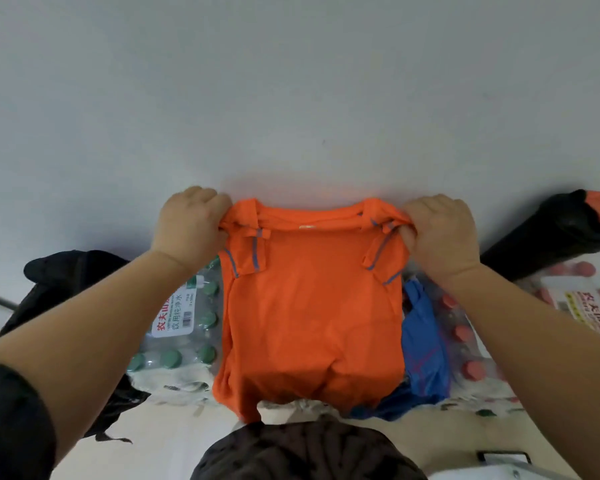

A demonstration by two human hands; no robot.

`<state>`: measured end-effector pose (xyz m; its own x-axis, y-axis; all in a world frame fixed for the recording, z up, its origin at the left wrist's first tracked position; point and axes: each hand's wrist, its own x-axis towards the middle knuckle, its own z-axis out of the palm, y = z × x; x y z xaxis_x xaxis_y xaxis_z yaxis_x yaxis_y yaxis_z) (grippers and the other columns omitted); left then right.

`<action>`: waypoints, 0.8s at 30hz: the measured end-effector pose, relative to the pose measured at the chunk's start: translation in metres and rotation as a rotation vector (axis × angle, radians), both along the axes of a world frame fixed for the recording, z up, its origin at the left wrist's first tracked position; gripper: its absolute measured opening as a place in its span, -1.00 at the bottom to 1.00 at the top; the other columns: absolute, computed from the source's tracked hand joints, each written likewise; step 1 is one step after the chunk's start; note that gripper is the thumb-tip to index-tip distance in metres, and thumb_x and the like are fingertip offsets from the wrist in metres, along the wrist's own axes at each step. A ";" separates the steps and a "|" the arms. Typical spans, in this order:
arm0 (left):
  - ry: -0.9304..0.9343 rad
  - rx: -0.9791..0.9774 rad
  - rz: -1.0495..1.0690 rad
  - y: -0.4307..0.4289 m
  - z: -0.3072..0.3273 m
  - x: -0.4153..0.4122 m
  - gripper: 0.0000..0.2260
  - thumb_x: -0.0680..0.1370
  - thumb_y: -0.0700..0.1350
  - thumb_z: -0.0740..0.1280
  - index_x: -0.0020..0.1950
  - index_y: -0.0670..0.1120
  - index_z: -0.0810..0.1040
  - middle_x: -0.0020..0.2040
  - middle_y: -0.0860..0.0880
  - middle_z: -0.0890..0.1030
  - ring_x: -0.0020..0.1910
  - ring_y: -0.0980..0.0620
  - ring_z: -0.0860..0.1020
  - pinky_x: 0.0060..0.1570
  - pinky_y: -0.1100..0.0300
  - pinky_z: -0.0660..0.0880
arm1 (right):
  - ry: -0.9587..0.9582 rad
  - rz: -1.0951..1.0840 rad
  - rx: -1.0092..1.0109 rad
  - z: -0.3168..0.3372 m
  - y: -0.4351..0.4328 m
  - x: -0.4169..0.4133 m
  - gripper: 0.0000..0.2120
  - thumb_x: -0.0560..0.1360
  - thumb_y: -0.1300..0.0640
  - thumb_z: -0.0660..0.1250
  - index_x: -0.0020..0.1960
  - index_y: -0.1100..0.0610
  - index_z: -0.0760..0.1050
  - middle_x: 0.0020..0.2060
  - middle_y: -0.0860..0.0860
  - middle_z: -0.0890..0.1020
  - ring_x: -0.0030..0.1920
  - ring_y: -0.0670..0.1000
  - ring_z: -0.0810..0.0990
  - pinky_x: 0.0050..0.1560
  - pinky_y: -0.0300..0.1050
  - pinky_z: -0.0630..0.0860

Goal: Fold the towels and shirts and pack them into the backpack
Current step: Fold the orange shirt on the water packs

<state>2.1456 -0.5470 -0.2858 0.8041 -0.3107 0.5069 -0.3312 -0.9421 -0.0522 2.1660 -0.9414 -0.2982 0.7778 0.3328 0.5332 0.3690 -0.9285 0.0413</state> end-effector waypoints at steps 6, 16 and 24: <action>0.311 0.096 -0.126 0.005 -0.089 -0.074 -0.88 0.27 -0.13 0.22 -0.26 -0.12 0.50 -0.33 -0.12 0.51 -0.35 -0.19 0.53 -0.37 0.01 0.49 | 0.200 0.298 -0.171 -0.064 -0.013 -0.057 -0.84 0.36 0.05 0.30 -0.13 0.11 0.54 -0.19 0.09 0.55 -0.13 0.19 0.53 -0.12 0.07 0.42; 0.703 -0.051 -0.128 0.016 -0.086 -0.083 -0.74 0.38 0.13 0.23 -0.26 0.00 0.60 -0.32 0.06 0.50 -0.27 -0.05 0.49 -0.23 0.07 0.50 | 0.625 0.220 0.034 -0.068 -0.003 -0.071 -0.65 0.52 -0.24 0.21 -0.11 -0.01 0.61 -0.24 -0.10 0.59 -0.15 -0.03 0.51 -0.09 -0.06 0.45; 0.994 0.015 0.116 -0.011 -0.082 -0.013 -0.39 0.36 0.12 0.47 0.40 0.11 0.42 0.25 -0.04 0.50 0.22 -0.13 0.49 0.24 0.01 0.45 | 0.928 -0.092 -0.228 -0.067 0.009 -0.024 -0.39 0.27 -0.33 0.50 0.22 -0.05 0.56 0.07 0.01 0.53 0.10 0.11 0.50 0.09 0.02 0.49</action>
